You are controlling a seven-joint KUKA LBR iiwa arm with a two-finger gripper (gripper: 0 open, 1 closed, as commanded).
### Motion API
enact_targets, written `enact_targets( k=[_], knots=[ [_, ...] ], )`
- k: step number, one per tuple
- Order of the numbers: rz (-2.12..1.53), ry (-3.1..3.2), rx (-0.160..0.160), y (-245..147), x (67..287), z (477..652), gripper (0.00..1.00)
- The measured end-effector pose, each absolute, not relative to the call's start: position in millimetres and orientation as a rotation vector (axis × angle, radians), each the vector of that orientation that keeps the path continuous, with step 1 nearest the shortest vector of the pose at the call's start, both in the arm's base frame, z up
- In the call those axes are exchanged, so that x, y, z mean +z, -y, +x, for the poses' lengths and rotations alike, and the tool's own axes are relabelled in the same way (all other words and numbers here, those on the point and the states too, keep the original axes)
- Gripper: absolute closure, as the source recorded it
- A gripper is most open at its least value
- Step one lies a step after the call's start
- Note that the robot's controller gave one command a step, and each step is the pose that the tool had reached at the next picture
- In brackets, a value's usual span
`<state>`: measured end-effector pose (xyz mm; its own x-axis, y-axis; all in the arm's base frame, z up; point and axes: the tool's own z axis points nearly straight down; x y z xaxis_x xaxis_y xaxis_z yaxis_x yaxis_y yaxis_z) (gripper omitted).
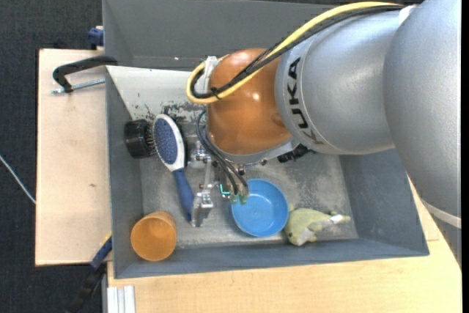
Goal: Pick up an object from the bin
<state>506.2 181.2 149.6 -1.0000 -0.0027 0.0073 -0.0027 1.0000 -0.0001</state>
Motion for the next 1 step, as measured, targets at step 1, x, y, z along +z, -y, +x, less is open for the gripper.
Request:
enact_targets(
  k=[1],
  knots=[
    [0.170, 3.142, -0.003, -125.5, 69.4, 501.1, 0.00]
  ],
)
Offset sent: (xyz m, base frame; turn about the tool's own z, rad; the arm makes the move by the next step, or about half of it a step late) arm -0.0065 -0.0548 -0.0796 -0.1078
